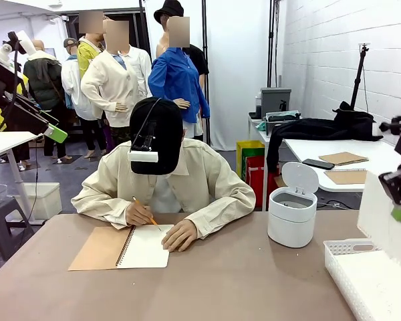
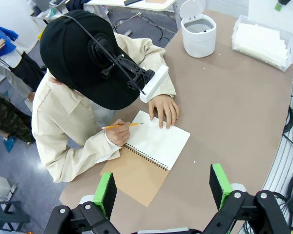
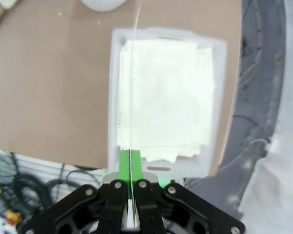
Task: Sort the paper based on its condition.
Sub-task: If a person hands you a paper, place it in the Organizing basket , and if it's crumpled, put it in the Trash can.
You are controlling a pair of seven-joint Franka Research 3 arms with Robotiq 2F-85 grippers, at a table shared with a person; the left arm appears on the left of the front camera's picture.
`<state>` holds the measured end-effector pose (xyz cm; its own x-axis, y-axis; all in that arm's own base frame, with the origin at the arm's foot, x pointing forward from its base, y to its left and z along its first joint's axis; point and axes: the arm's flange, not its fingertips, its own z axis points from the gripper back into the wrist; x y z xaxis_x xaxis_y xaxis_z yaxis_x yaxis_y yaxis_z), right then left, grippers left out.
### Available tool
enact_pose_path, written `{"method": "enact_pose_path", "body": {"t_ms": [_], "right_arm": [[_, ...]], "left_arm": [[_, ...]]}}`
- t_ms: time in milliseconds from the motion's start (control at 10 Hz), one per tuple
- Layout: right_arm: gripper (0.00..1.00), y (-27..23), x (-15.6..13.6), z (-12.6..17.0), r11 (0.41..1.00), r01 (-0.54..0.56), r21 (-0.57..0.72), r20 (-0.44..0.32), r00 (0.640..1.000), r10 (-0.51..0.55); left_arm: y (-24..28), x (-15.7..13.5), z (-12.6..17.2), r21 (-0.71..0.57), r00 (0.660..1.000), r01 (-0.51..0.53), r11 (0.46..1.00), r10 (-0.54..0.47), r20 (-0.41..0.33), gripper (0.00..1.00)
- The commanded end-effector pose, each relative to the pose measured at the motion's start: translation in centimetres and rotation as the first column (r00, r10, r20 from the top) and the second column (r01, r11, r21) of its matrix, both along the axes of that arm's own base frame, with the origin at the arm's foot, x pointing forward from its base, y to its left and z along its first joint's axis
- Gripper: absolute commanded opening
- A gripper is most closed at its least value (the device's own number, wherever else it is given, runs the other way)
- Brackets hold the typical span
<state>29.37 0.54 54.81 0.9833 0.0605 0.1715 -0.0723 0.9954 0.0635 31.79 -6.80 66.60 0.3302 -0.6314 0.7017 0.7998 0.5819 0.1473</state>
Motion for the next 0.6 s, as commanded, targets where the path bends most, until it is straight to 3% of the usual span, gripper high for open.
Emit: {"method": "enact_pose_path", "body": {"t_ms": [0, 200, 300, 400, 500], "right_arm": [[0.00, 0.1, -0.4, -2.7, 0.993, 0.089, 0.074, -0.038, 0.996, -0.086], [0.00, 0.3, -0.2, -4.7, 0.989, 0.130, 0.074, -0.065, 0.990, -0.125], [0.00, 1.5, 0.3, -2.6, 0.987, 0.137, 0.082, -0.133, 0.983, -0.125], [0.00, -0.1, -0.4, -3.6, 0.994, 0.085, 0.065, -0.076, 0.994, -0.080], [0.00, -0.1, -0.4, -3.6, 0.994, 0.085, 0.065, -0.076, 0.994, -0.080]], "left_arm": [[0.1, 0.0, 0.0, -0.003, 1.000, 0.002, 1.000, -0.002, 0.000, 1.00], [0.1, 0.0, 0.0, -0.003, 1.000, 0.002, 1.000, -0.002, 0.000, 1.00], [0.1, 0.0, 0.0, -0.003, 1.000, 0.002, 1.000, -0.002, 0.000, 1.00], [0.1, 0.0, 0.0, -0.003, 1.000, 0.002, 1.000, -0.002, 0.000, 1.00], [0.1, 0.0, 0.0, -0.003, 1.000, 0.002, 1.000, -0.002, 0.000, 1.00]]}}
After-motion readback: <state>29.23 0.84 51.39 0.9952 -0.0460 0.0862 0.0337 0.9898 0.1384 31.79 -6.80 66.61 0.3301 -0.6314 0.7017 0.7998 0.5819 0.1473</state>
